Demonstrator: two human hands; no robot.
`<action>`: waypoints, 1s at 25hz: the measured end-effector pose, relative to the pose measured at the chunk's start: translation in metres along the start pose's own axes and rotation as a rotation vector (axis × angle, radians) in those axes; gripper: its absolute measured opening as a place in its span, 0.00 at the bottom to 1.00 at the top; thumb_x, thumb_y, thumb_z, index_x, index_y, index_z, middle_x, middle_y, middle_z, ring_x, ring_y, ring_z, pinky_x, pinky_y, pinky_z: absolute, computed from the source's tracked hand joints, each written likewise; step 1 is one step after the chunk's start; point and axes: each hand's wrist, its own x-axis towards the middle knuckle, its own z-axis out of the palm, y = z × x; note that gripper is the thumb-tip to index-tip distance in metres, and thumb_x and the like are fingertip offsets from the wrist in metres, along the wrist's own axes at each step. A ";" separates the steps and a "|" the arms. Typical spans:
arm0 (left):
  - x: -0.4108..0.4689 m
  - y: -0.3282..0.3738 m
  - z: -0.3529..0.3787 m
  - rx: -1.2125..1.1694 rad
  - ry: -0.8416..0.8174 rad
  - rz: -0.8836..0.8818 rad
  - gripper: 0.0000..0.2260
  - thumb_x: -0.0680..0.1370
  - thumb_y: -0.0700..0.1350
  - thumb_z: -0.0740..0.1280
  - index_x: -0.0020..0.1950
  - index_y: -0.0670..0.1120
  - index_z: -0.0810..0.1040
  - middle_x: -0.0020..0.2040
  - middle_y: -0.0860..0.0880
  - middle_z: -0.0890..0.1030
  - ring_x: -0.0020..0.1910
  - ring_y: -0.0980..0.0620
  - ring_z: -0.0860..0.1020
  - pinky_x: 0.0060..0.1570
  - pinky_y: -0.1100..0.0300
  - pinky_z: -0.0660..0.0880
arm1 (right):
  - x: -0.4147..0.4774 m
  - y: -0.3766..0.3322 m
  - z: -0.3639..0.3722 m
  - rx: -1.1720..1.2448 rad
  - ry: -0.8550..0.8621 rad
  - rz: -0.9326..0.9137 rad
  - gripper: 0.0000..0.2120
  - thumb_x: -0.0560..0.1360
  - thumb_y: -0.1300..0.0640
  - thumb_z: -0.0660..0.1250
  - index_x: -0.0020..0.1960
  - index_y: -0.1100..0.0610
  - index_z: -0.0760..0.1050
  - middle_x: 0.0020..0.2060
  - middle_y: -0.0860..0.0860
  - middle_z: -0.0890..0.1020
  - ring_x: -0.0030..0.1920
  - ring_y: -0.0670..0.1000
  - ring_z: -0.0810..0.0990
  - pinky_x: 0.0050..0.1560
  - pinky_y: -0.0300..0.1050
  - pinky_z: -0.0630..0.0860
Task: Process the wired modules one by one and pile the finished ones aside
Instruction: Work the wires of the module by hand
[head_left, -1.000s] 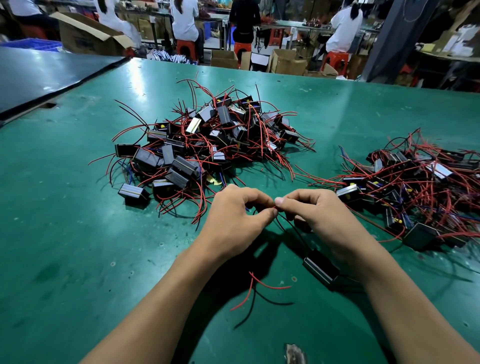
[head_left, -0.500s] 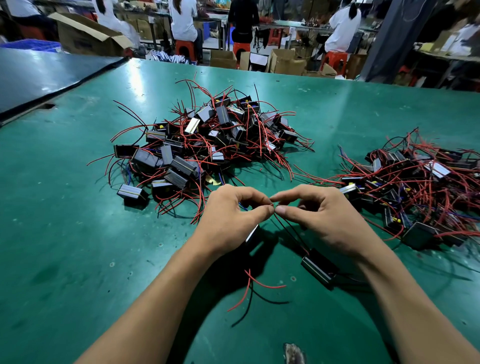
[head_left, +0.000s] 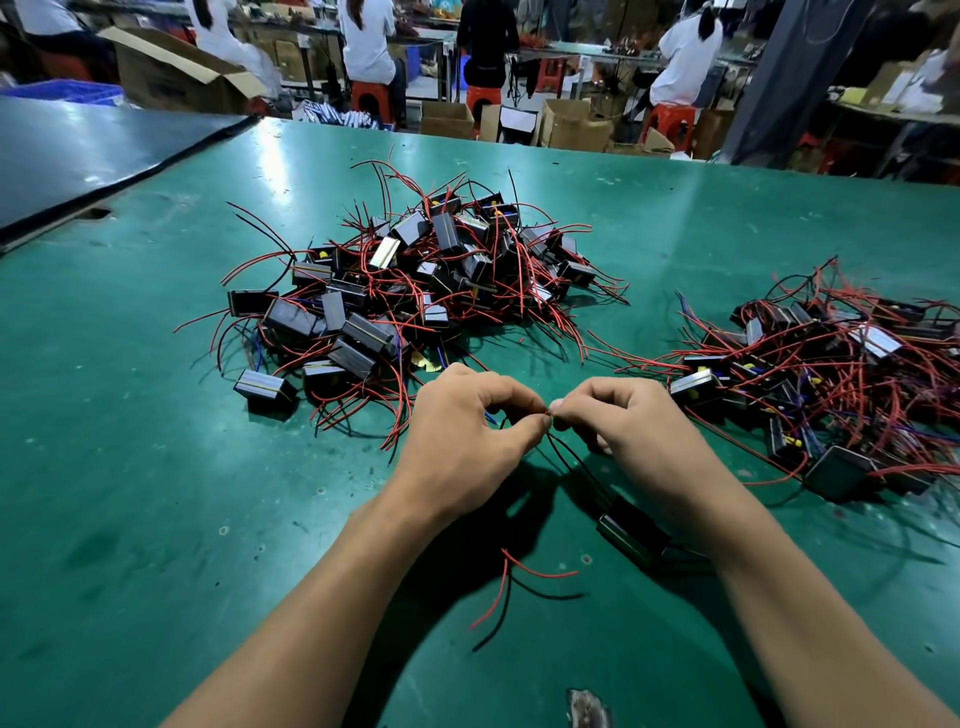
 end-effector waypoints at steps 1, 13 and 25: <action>-0.001 0.000 0.000 0.006 -0.003 0.002 0.03 0.70 0.45 0.77 0.41 0.53 0.86 0.37 0.57 0.82 0.47 0.55 0.75 0.51 0.59 0.71 | 0.000 0.000 0.001 0.067 -0.016 0.065 0.11 0.73 0.57 0.71 0.32 0.55 0.80 0.24 0.45 0.70 0.26 0.43 0.65 0.26 0.33 0.62; 0.003 -0.007 0.000 0.054 0.055 -0.051 0.02 0.69 0.50 0.73 0.37 0.53 0.85 0.30 0.62 0.79 0.40 0.57 0.76 0.51 0.51 0.74 | -0.002 0.008 -0.007 -0.306 -0.012 -0.356 0.05 0.73 0.57 0.77 0.45 0.48 0.85 0.34 0.35 0.83 0.31 0.38 0.76 0.36 0.27 0.68; 0.001 -0.005 -0.003 0.061 -0.001 -0.026 0.02 0.71 0.48 0.75 0.41 0.55 0.85 0.36 0.62 0.81 0.47 0.54 0.74 0.56 0.46 0.71 | 0.000 0.011 -0.001 -0.394 0.109 -0.476 0.06 0.74 0.56 0.74 0.39 0.50 0.81 0.33 0.42 0.80 0.32 0.43 0.75 0.35 0.35 0.69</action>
